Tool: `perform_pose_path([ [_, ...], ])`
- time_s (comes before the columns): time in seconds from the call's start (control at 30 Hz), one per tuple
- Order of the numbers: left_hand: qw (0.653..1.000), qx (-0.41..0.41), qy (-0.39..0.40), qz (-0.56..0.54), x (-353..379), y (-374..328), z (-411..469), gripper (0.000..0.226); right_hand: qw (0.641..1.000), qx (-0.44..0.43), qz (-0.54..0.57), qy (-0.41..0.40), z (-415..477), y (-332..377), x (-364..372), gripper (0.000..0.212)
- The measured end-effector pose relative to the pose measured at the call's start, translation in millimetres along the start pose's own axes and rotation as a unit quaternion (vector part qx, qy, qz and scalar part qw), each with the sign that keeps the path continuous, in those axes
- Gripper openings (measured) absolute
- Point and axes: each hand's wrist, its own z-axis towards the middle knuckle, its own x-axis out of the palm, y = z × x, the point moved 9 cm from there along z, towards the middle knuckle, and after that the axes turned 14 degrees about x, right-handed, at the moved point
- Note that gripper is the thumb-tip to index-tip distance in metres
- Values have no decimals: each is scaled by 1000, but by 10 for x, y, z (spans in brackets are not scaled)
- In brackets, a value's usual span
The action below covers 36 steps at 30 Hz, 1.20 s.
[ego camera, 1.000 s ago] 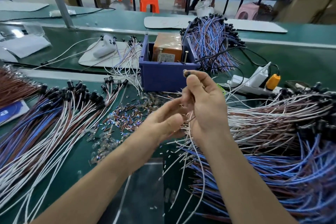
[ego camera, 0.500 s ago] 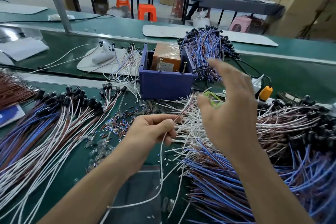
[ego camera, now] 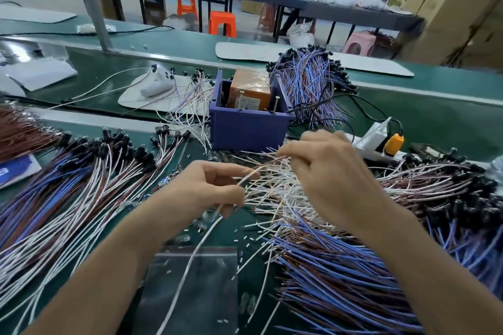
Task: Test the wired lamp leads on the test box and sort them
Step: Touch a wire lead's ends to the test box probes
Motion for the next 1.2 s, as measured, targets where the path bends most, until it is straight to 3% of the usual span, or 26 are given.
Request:
perform_pose_path([
  [0.23,988,-1,-153,32,-781,-95,-119,43,989,119,82,45,194,-595,-231,22],
  [0.43,971,-12,-221,-95,-1101,5,-238,63,983,159,87,9,272,-759,-198,26],
  [0.53,939,61,-186,-283,-1084,-2,-201,40,980,179,87,2,345,-823,-152,25],
  [0.6,867,123,-84,-476,-922,-138,-153,23,979,181,91,4,400,-836,-122,25],
  [0.67,844,146,-53,-514,-894,-204,-140,42,981,171,92,12,434,-793,-75,23],
  [0.73,877,160,-50,-451,-761,-195,-56,32,983,155,101,13,441,-718,-34,22],
  [0.83,950,96,-187,-230,-915,-46,-118,45,980,143,136,-15,446,-628,-62,21],
  [0.87,962,67,-187,-189,-870,-44,-127,44,979,138,146,-32,449,-602,-101,20],
  [0.97,988,-36,-81,-129,-546,15,-140,56,977,100,161,-94,401,-445,-253,16],
  [1.07,984,-83,-16,-156,-161,92,-65,66,981,10,148,-128,228,-96,-335,10],
  [1.13,957,-76,-80,-269,-106,130,18,62,985,-54,117,-117,96,109,-281,12],
  [1.2,906,-63,-183,-375,-259,190,34,50,986,-94,107,-91,2,189,-195,12],
])
